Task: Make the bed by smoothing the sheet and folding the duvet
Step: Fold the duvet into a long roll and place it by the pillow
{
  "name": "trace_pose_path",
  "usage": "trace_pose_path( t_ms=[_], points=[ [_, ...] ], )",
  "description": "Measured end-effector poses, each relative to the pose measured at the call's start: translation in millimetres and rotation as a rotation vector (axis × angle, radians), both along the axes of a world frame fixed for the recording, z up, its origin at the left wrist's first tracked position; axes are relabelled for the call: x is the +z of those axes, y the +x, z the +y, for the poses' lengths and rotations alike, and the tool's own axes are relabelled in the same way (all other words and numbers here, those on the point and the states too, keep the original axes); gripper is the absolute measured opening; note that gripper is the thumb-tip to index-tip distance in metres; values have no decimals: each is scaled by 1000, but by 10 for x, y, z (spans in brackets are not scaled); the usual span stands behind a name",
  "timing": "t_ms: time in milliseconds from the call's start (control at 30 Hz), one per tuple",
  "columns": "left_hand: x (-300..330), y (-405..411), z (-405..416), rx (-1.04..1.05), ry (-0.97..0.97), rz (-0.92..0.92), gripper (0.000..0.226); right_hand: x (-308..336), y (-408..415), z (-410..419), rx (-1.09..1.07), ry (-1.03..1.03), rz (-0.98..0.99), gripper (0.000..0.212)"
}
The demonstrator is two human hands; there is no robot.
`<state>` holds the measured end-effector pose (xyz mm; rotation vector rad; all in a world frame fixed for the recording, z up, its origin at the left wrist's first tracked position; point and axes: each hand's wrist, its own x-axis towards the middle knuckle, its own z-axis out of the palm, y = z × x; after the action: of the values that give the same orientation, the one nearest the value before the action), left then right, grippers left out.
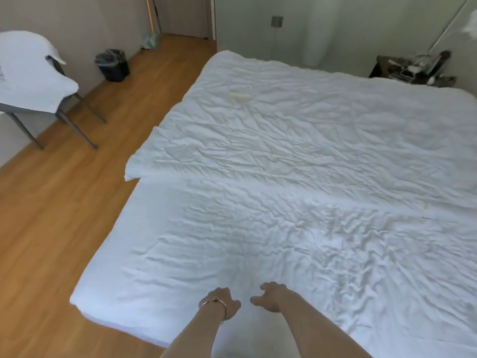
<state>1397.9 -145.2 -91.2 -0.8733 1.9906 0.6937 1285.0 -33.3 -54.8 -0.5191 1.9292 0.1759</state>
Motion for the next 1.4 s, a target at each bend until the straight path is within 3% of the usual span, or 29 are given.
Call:
trace_pose_path(
  t_ms=[233, 433, 533, 633, 800, 967, 1133, 1400],
  points=[
    [86, 37, -624, 114, -7, 75, 50, 143, 178, -546, 187, 58, 31, 75],
    [123, 389, -1218, 170, -81, 65, 54, 196, 186, -1148, 143, 55, 8, 78],
    [160, 686, -1611, 247, -71, 106, 56, 241, 347, -1561, 220, 41, 37, 76],
    [134, 1057, -2008, 326, -57, 124, 57, 225, 664, -2091, 307, 17, 37, 70],
    [-48, 1856, -2860, 261, -23, 81, 55, -56, 1447, -3055, 371, 28, 27, 64],
    [-61, 2858, -4204, 279, 1, 39, 54, -203, 2412, -4191, 295, 29, 15, 65],
    [96, 3686, -5239, 316, 28, -82, 46, 242, 3173, -5315, 205, -71, -81, 67],
    [-2, 4218, -6015, 534, 68, -15, 50, -109, 3568, -6491, 390, -48, -17, 74]
  ],
)
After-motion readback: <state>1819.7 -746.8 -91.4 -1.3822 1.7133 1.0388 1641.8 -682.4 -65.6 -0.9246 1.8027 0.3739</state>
